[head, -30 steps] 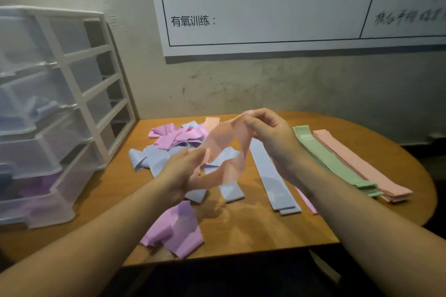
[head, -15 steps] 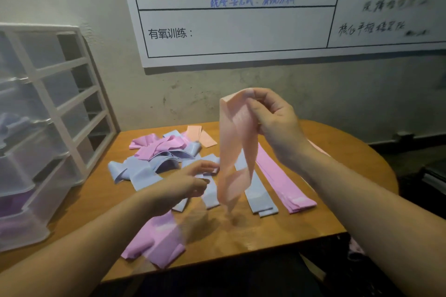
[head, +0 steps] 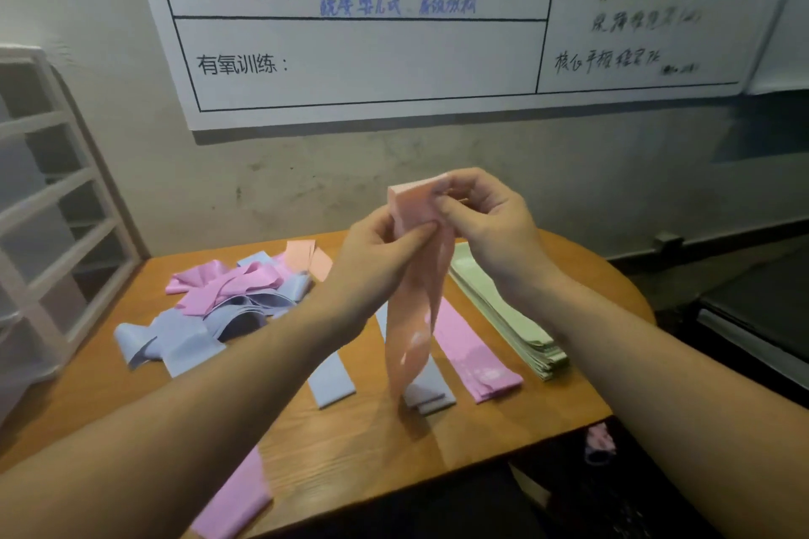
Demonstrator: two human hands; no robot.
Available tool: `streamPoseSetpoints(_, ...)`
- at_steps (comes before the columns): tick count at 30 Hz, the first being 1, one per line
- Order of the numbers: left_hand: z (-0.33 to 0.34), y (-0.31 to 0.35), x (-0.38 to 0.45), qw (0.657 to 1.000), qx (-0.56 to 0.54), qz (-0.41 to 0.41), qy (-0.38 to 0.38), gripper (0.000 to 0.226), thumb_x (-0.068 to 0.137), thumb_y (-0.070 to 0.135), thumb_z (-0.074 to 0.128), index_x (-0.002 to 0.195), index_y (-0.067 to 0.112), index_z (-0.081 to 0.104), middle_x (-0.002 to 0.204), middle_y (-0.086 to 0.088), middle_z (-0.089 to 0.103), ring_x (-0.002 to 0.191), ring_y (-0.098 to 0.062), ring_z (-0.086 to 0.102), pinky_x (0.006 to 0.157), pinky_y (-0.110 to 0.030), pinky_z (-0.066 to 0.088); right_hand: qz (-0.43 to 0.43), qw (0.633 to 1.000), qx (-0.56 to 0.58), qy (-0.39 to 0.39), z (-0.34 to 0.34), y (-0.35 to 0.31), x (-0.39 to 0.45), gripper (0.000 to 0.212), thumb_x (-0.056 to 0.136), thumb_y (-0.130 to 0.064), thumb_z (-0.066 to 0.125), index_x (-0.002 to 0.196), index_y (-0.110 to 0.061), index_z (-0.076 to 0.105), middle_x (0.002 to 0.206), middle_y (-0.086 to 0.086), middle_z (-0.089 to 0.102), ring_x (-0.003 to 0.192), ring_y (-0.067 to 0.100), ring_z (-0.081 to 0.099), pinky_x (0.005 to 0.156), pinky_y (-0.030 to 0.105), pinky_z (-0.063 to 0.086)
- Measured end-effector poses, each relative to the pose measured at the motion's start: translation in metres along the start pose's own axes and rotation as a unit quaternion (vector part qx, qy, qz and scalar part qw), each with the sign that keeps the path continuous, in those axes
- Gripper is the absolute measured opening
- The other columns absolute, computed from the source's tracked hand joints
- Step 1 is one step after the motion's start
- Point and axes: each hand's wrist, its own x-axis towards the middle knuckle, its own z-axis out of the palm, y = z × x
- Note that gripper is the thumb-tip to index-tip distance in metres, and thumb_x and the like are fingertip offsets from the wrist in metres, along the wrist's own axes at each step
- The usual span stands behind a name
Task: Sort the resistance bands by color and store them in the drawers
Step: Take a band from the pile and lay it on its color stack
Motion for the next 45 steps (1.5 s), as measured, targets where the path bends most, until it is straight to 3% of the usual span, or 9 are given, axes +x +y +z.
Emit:
streamPoseSetpoints(5, 0.026, 0.002, 0.011, 0.996, -0.061, -0.049, -0.029, 0.018, 0.097, 0.015, 0.064, 0.114, 0.012, 0.070, 0.108, -0.010, 0.076, 0.103, -0.025, 0.071, 0.093, -0.043, 0.055, 0.079, 0.992, 0.092, 0.045, -0.021, 0.010, 0.000, 0.031, 0.096, -0.002, 0.063, 0.113, -0.012, 0.039, 0.095, 0.016, 0.055, 0.087, 0.020, 0.058, 0.071, 0.021, 0.050)
streamPoseSetpoints(10, 0.046, 0.011, 0.037, 0.951, -0.260, -0.167, 0.000, 0.024, 0.104, 0.013, 0.048, 0.115, 0.002, 0.066, 0.094, -0.007, 0.077, 0.078, -0.015, 0.073, 0.069, -0.026, 0.060, 0.178, 0.984, 0.015, 0.019, -0.045, 0.037, -0.002, 0.050, 0.085, -0.056, 0.068, 0.115, -0.016, 0.062, 0.102, 0.004, 0.068, 0.092, 0.015, 0.064, 0.078, 0.034, 0.050)
streamPoseSetpoints(16, 0.069, -0.004, 0.082, 0.907, -0.341, -0.245, 0.022, 0.032, 0.103, 0.012, 0.043, 0.127, -0.001, 0.060, 0.117, -0.012, 0.073, 0.095, -0.019, 0.075, 0.067, -0.031, 0.061, 0.217, 0.972, -0.065, -0.068, -0.085, 0.058, -0.012, 0.039, 0.097, -0.037, 0.065, 0.109, 0.001, 0.065, 0.087, 0.015, 0.066, 0.078, 0.025, 0.062, 0.069, 0.039, 0.048)
streamPoseSetpoints(19, 0.089, -0.017, 0.104, 0.895, -0.355, -0.264, 0.052, 0.022, 0.101, 0.004, 0.039, 0.100, -0.001, 0.061, 0.086, -0.010, 0.070, 0.068, -0.017, 0.070, 0.062, -0.030, 0.056, 0.242, 0.964, -0.084, -0.072, -0.103, 0.067, -0.009, 0.036, 0.096, -0.032, 0.066, 0.112, 0.001, 0.065, 0.097, 0.025, 0.063, 0.081, 0.024, 0.061, 0.071, 0.041, 0.048)
streamPoseSetpoints(23, 0.113, -0.036, 0.133, 0.899, -0.331, -0.269, 0.094, 0.021, 0.091, -0.002, 0.030, 0.083, 0.006, 0.047, 0.060, -0.003, 0.045, 0.041, -0.013, 0.045, 0.050, -0.024, 0.042, 0.261, 0.958, -0.091, -0.076, -0.130, 0.077, -0.005, 0.018, 0.098, -0.030, 0.064, 0.095, -0.013, 0.068, 0.072, -0.003, 0.067, 0.061, 0.006, 0.062, 0.055, 0.021, 0.050)
streamPoseSetpoints(28, 0.141, -0.060, 0.165, 0.906, -0.295, -0.271, 0.137, 0.030, 0.092, 0.001, 0.029, 0.107, 0.004, 0.055, 0.071, -0.008, 0.056, 0.052, -0.018, 0.051, 0.054, -0.027, 0.044, 0.293, 0.944, -0.148, -0.033, -0.161, 0.091, 0.002, 0.017, 0.096, -0.037, 0.064, 0.100, -0.021, 0.068, 0.087, 0.009, 0.075, 0.069, 0.020, 0.068, 0.063, 0.036, 0.052)
streamPoseSetpoints(38, 0.183, -0.125, 0.214, 0.954, -0.076, -0.268, 0.108, 0.035, 0.093, 0.002, 0.041, 0.124, 0.012, 0.054, 0.104, -0.012, 0.066, 0.085, -0.028, 0.067, 0.053, -0.031, 0.056, 0.301, 0.892, -0.335, -0.038, -0.219, 0.119, 0.009, 0.001, 0.098, -0.035, 0.058, 0.098, -0.034, 0.059, 0.088, -0.012, 0.066, 0.076, 0.005, 0.062, 0.058, 0.022, 0.046)
streamPoseSetpoints(42, 0.187, -0.151, 0.226, 0.975, 0.034, -0.209, 0.067, 0.015, 0.095, 0.011, 0.048, 0.106, 0.020, 0.053, 0.108, -0.009, 0.061, 0.101, -0.029, 0.065, 0.080, -0.045, 0.062, 0.303, 0.872, -0.382, -0.053, -0.227, 0.132, 0.009, 0.008, 0.098, -0.038, 0.057, 0.092, -0.033, 0.060, 0.089, -0.008, 0.069, 0.081, 0.013, 0.065, 0.070, 0.033, 0.052)
streamPoseSetpoints(45, 0.186, -0.165, 0.235, 0.979, 0.116, -0.167, 0.033, 0.013, 0.096, 0.013, 0.056, 0.088, 0.023, 0.057, 0.096, -0.008, 0.063, 0.089, -0.027, 0.065, 0.080, -0.046, 0.061, 0.337, 0.862, -0.373, -0.061, -0.231, 0.141, 0.007, 0.015, 0.093, -0.032, 0.057, 0.108, -0.031, 0.054, 0.081, -0.004, 0.068, 0.068, 0.015, 0.063, 0.061, 0.034, 0.049)
